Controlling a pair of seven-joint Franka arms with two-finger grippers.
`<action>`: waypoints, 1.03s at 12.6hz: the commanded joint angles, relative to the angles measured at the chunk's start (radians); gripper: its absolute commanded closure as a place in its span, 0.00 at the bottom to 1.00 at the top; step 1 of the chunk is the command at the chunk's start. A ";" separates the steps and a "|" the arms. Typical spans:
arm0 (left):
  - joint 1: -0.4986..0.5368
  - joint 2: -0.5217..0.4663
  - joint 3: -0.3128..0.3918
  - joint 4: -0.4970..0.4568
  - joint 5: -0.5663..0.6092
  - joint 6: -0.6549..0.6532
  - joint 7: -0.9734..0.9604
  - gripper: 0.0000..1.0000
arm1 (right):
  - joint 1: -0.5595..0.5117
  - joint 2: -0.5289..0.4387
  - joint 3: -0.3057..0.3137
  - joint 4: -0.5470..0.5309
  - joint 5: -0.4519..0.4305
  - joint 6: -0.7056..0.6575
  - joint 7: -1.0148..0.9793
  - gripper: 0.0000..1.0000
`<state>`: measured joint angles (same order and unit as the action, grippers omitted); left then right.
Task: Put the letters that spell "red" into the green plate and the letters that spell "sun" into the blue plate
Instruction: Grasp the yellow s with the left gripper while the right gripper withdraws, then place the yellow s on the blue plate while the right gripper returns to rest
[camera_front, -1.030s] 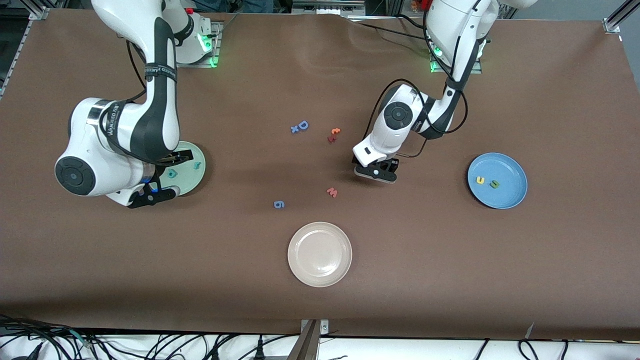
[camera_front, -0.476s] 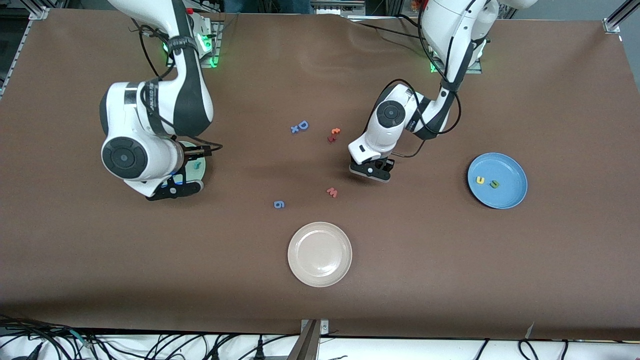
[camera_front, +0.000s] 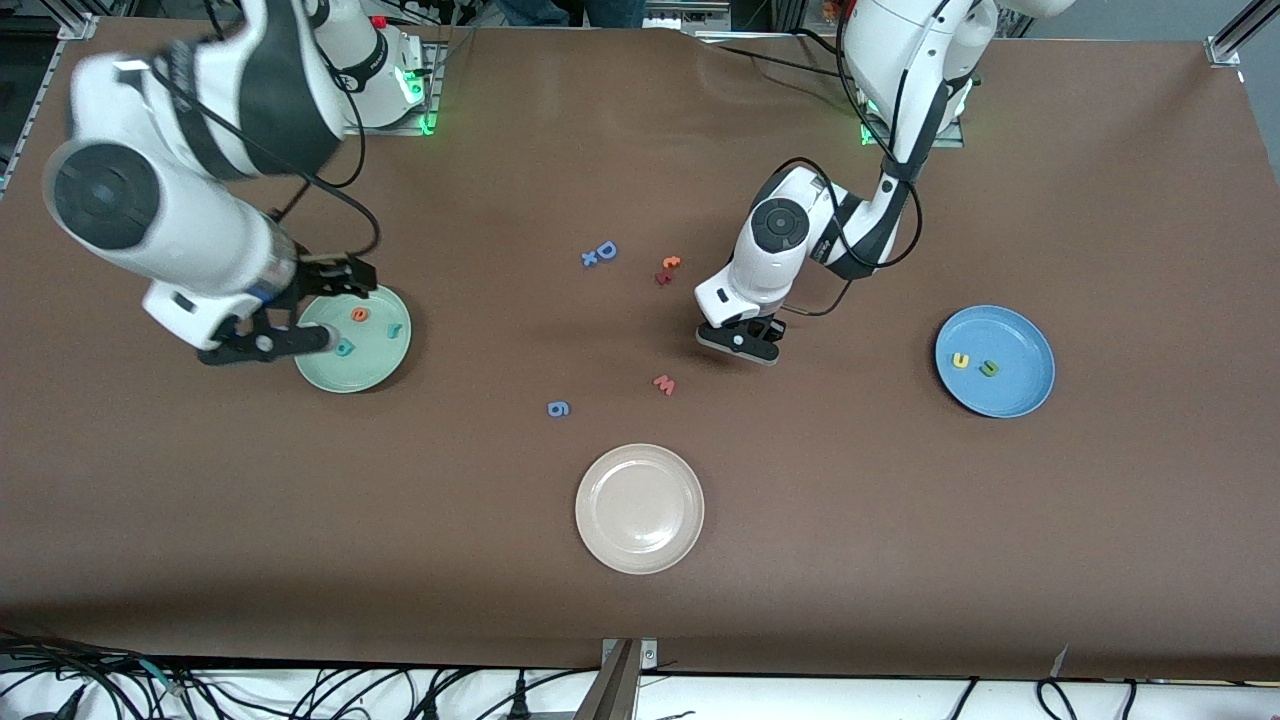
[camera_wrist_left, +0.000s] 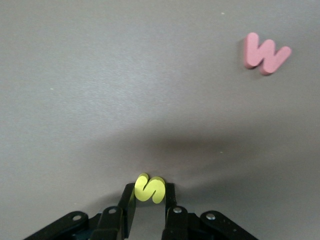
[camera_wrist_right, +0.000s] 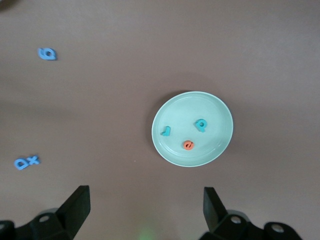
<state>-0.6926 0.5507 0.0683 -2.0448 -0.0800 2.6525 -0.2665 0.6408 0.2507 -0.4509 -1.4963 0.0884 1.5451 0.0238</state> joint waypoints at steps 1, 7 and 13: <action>0.001 -0.027 0.080 0.005 0.036 -0.006 0.088 0.85 | -0.243 -0.131 0.213 -0.055 -0.027 0.006 0.018 0.00; 0.246 -0.164 0.145 -0.005 0.023 -0.170 0.641 0.84 | -0.555 -0.215 0.374 -0.073 -0.029 0.007 0.005 0.00; 0.508 -0.196 0.134 -0.021 0.023 -0.310 1.093 0.84 | -0.584 -0.355 0.460 -0.214 -0.148 0.039 0.001 0.00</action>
<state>-0.2217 0.3848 0.2239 -2.0382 -0.0776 2.3850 0.7508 0.0799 -0.0567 -0.0403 -1.6606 -0.0286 1.5534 0.0251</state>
